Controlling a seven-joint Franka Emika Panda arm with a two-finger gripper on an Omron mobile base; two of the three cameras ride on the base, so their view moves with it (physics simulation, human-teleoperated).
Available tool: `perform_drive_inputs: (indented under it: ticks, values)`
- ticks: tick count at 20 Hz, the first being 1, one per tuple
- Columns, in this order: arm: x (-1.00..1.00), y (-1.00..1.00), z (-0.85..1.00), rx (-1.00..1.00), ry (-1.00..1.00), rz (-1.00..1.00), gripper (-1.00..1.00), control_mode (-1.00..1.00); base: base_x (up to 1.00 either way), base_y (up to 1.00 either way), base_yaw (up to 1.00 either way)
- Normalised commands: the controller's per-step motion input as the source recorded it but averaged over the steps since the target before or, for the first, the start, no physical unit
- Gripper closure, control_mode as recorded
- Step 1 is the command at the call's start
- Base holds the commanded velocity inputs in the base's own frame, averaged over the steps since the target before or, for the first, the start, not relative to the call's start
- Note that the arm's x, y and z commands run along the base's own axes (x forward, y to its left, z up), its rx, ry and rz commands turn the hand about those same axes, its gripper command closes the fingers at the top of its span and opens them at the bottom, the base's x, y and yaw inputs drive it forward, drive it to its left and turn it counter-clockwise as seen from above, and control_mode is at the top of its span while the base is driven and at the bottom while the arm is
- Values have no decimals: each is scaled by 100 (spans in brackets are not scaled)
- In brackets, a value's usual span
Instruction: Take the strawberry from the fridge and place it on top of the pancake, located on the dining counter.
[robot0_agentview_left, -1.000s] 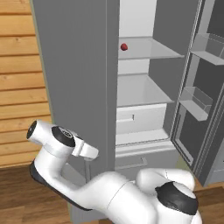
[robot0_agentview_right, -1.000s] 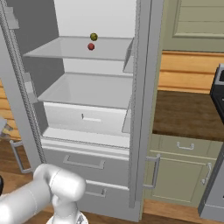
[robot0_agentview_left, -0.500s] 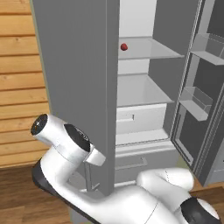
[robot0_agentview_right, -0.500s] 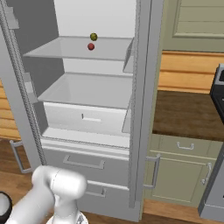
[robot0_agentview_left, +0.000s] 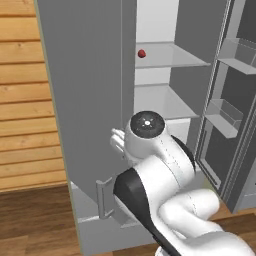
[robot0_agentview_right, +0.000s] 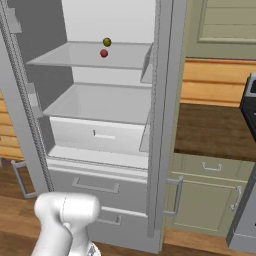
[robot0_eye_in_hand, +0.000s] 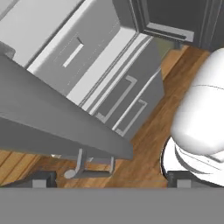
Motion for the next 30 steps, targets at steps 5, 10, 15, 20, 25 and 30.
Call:
perform_drive_inputs:
  ticks: [5,10,15,20,25,30]
  values:
    - [-2,-79,73,47,7,24,-100,-100,0,0,0]
    - [5,-67,43,66,3,27,-100,-100,0,0,0]
    - [25,-4,35,42,4,24,-100,-100,0,0,0]
    - [49,8,6,1,0,14,-100,-100,0,0,0]
    - [51,10,0,11,0,10,-100,-100,0,0,0]
    - [52,44,0,7,-1,4,-100,-100,0,0,0]
